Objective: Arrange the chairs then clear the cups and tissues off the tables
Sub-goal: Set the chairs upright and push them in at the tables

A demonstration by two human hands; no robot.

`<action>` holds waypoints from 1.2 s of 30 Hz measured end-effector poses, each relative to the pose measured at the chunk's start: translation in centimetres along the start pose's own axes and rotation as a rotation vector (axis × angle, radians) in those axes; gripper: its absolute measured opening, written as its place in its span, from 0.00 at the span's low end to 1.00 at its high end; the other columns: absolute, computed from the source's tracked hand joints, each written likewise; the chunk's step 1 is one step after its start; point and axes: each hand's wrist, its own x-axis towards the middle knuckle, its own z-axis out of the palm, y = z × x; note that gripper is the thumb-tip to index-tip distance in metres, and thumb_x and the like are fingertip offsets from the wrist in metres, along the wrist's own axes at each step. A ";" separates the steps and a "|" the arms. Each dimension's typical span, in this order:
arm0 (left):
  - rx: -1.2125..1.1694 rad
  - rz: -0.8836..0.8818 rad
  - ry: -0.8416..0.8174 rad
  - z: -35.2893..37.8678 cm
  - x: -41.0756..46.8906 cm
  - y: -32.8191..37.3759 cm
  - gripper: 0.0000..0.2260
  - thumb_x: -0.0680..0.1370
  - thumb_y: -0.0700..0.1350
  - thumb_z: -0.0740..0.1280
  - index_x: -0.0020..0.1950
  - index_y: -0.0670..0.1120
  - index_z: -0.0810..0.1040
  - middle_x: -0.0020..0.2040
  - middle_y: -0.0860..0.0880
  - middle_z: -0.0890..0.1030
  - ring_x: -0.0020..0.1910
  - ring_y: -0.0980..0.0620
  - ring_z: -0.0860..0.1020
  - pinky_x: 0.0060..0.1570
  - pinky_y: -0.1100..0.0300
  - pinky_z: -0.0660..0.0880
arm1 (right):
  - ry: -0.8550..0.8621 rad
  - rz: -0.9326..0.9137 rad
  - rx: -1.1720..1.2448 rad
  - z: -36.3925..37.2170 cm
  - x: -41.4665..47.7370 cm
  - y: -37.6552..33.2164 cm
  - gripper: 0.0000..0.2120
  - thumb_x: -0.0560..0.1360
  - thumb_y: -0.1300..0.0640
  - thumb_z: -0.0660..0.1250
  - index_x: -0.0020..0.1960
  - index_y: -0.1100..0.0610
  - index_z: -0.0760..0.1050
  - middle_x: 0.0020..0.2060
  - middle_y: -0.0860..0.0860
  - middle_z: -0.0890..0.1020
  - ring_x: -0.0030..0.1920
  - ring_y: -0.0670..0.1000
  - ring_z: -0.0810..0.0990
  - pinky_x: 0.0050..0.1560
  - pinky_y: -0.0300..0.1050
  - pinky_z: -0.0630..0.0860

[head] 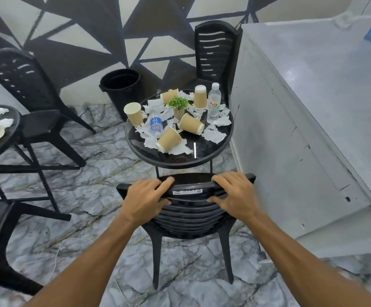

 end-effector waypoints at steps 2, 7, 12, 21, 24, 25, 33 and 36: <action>0.017 -0.008 0.028 0.3 -2.4 0.5 0.29 0.66 0.50 0.82 0.61 0.46 0.73 0.40 0.48 0.79 0.35 0.46 0.79 0.30 0.54 0.74 | -0.048 -0.026 -0.015 0.9 -1.1 -1.1 0.31 0.58 0.45 0.83 0.54 0.54 0.74 0.44 0.50 0.80 0.43 0.53 0.79 0.45 0.49 0.75; 0.015 0.014 0.020 0.5 -4.8 2.1 0.26 0.66 0.50 0.81 0.56 0.47 0.72 0.40 0.48 0.79 0.34 0.46 0.78 0.30 0.54 0.74 | -0.041 -0.028 -0.039 0.7 -4.4 -2.3 0.27 0.62 0.43 0.81 0.52 0.54 0.74 0.42 0.49 0.80 0.42 0.54 0.78 0.43 0.49 0.74; -0.019 -0.059 0.069 0.0 -1.4 1.3 0.27 0.61 0.47 0.83 0.55 0.46 0.76 0.39 0.49 0.79 0.35 0.45 0.79 0.30 0.55 0.72 | 0.006 0.023 -0.011 0.2 -0.8 -1.2 0.26 0.57 0.48 0.84 0.48 0.58 0.78 0.40 0.49 0.81 0.41 0.53 0.79 0.46 0.45 0.69; -0.004 0.006 0.080 1.8 -6.9 5.4 0.25 0.67 0.49 0.80 0.57 0.46 0.73 0.41 0.49 0.79 0.36 0.46 0.78 0.32 0.52 0.74 | 0.014 0.029 -0.073 -0.1 -7.8 -3.0 0.23 0.64 0.43 0.80 0.48 0.58 0.78 0.42 0.49 0.81 0.44 0.53 0.78 0.48 0.49 0.70; -0.066 0.002 0.012 0.9 -9.2 6.2 0.24 0.68 0.48 0.79 0.57 0.46 0.73 0.42 0.48 0.80 0.38 0.45 0.79 0.35 0.51 0.76 | -0.037 0.113 -0.115 -0.7 -10.1 -5.5 0.23 0.61 0.44 0.82 0.45 0.56 0.77 0.39 0.49 0.80 0.41 0.53 0.77 0.47 0.50 0.70; -0.094 -0.019 -0.007 0.4 -9.9 6.5 0.22 0.68 0.49 0.79 0.56 0.46 0.73 0.42 0.48 0.79 0.40 0.45 0.79 0.37 0.51 0.76 | -0.056 0.160 -0.109 -0.8 -10.5 -6.4 0.24 0.59 0.44 0.83 0.44 0.56 0.77 0.38 0.48 0.79 0.40 0.53 0.77 0.47 0.50 0.70; -0.297 -0.213 -0.194 -2.8 -15.1 12.9 0.23 0.80 0.67 0.54 0.51 0.49 0.76 0.43 0.52 0.77 0.45 0.49 0.74 0.53 0.55 0.66 | -0.250 0.326 0.100 -4.5 -16.1 -10.8 0.25 0.73 0.28 0.61 0.43 0.50 0.75 0.39 0.43 0.72 0.44 0.49 0.71 0.53 0.46 0.65; -0.338 -0.365 -0.254 -3.7 -14.4 13.7 0.26 0.80 0.69 0.49 0.46 0.52 0.77 0.41 0.56 0.76 0.49 0.51 0.74 0.63 0.46 0.64 | -0.294 0.392 0.129 -5.3 -15.6 -11.5 0.26 0.73 0.26 0.59 0.43 0.48 0.76 0.39 0.41 0.71 0.46 0.46 0.70 0.56 0.45 0.63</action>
